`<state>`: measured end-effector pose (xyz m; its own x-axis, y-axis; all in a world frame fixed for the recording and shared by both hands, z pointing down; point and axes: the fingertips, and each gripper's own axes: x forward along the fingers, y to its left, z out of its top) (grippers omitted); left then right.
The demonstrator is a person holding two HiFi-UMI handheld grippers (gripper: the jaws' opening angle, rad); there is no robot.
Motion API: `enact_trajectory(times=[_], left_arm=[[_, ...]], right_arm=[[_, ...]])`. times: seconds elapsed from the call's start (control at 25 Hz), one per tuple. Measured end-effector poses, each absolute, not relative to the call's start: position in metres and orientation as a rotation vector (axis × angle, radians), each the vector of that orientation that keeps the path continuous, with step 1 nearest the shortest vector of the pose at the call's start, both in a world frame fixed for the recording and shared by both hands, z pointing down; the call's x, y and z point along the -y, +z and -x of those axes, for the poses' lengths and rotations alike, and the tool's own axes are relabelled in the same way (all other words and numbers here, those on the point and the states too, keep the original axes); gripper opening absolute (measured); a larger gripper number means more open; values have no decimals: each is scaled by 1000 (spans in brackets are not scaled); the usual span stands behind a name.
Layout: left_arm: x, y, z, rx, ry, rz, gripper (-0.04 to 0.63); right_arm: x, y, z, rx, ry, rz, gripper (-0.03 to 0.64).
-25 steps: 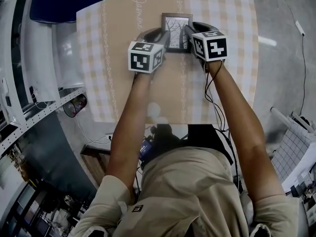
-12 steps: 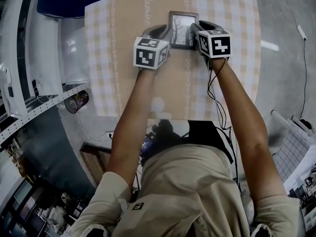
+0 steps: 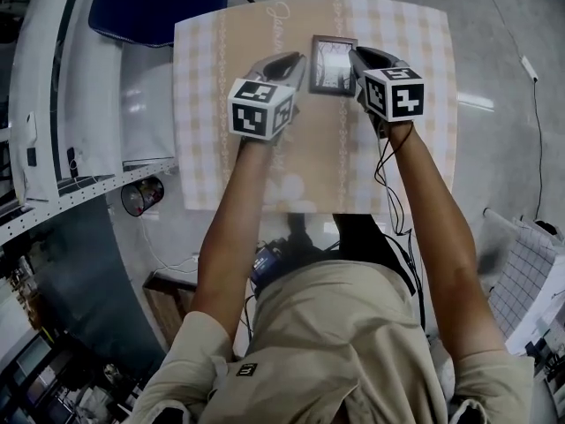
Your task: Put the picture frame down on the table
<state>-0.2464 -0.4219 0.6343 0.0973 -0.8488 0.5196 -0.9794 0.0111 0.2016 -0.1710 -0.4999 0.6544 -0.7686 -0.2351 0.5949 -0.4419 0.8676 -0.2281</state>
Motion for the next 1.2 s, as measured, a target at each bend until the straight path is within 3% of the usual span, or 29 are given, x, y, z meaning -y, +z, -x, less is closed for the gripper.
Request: enact_trajectory(times=[0.8,1.2], left_arm=[[281,364,219,1944,92,-2328,17],[184,274,197,2012,9,-2512,17]], right_arm=[[363,366,118,2868,143,-503,25],[280,273,71,2968,-32,-573,26]])
